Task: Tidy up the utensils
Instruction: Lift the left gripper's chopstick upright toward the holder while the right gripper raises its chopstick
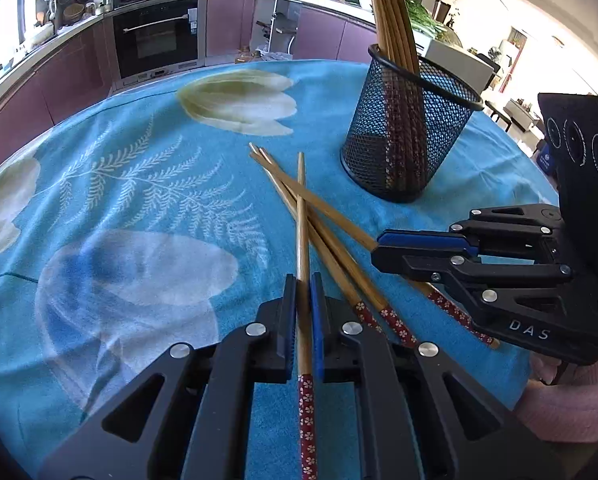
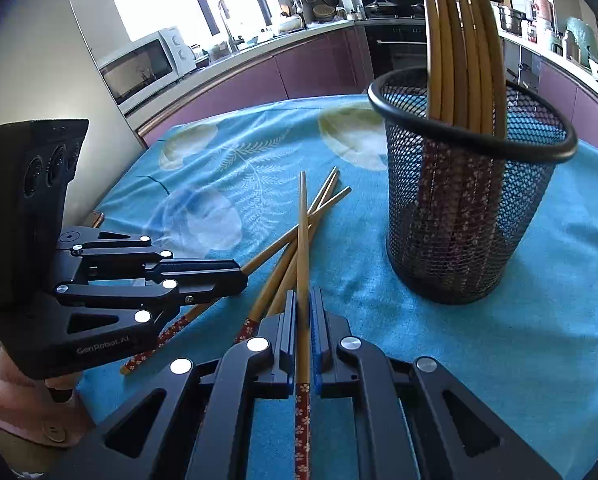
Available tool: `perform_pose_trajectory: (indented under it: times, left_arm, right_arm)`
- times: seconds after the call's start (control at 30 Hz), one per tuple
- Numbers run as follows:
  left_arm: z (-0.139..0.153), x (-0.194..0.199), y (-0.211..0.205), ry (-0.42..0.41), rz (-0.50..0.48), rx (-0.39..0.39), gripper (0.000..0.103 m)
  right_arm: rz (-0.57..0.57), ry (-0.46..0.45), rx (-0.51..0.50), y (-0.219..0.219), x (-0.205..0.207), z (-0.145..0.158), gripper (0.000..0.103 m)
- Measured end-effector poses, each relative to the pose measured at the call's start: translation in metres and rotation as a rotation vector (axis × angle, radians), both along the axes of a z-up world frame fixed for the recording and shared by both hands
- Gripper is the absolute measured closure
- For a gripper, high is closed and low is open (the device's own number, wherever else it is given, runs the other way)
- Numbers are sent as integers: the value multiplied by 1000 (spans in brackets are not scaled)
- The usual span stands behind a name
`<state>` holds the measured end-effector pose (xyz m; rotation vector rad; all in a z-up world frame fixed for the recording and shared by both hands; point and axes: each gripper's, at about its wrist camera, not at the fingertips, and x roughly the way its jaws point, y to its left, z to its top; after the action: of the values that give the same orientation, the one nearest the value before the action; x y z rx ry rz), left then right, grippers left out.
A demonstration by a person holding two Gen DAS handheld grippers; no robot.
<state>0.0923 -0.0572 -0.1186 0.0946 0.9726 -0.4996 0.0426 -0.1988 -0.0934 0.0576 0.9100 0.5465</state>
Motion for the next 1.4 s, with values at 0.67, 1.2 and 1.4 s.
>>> perform_pose_trajectory:
  times: [0.67, 1.2, 1.4]
  left_arm:
    - [2, 22, -8, 1, -1, 3, 96]
    - [50, 3, 7, -89, -12, -98, 96]
    - [65, -5, 10, -120, -20, -133, 96]
  right_arm:
    - [-7, -22, -4, -3, 6, 1, 97]
    - [-20, -130, 49, -18, -11, 42, 97]
    - [-33, -160, 67, -26, -17, 52, 97]
